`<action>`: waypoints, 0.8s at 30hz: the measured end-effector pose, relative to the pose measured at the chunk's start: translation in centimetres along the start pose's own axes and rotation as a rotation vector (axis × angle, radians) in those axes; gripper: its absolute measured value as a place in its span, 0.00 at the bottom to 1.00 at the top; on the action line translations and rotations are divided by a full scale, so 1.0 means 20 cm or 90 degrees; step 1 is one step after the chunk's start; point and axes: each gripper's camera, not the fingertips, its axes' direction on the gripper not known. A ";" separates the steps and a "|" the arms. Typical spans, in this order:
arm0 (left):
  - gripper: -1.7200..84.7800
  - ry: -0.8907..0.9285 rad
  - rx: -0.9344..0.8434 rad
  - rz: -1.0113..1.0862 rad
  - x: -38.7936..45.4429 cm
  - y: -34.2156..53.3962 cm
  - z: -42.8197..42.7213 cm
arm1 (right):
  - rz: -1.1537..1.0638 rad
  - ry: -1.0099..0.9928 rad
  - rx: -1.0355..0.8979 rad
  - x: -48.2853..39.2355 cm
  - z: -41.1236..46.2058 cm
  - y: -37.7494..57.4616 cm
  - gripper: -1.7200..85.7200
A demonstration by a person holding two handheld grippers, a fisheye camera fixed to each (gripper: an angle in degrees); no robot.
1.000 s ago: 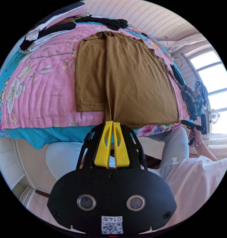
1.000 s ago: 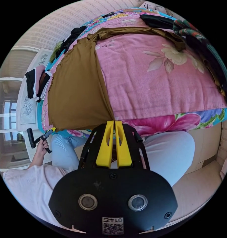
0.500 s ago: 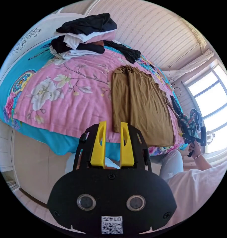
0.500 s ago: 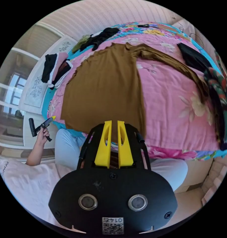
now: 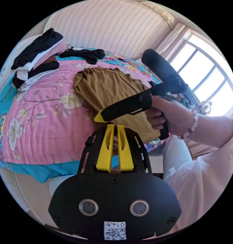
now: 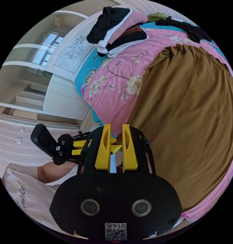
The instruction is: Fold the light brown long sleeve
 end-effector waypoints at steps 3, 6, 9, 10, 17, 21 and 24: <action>0.04 0.030 -0.029 -0.034 -0.02 0.03 0.07 | 0.050 0.045 -0.037 0.06 0.05 -0.03 0.05; 0.06 0.048 -0.042 -0.033 -0.01 0.05 0.08 | 0.072 0.063 -0.021 0.09 0.04 -0.02 0.03; 0.07 0.054 -0.051 -0.029 0.01 0.09 0.07 | 0.094 0.024 -0.011 0.11 0.04 -0.03 0.03; 0.07 0.059 -0.053 -0.033 0.01 0.10 0.07 | 0.096 0.007 -0.003 0.11 0.04 -0.04 0.04; 0.07 0.029 -0.045 -0.063 -0.02 0.19 -0.06 | 0.067 -0.004 -0.033 0.01 0.17 -0.16 0.09; 0.08 -0.025 -0.045 -0.095 -0.09 0.22 -0.10 | 0.083 0.002 -0.060 0.01 0.22 -0.21 0.04; 0.09 -0.029 -0.048 -0.090 -0.10 0.22 -0.10 | 0.087 -0.059 -0.030 0.00 0.17 -0.23 0.03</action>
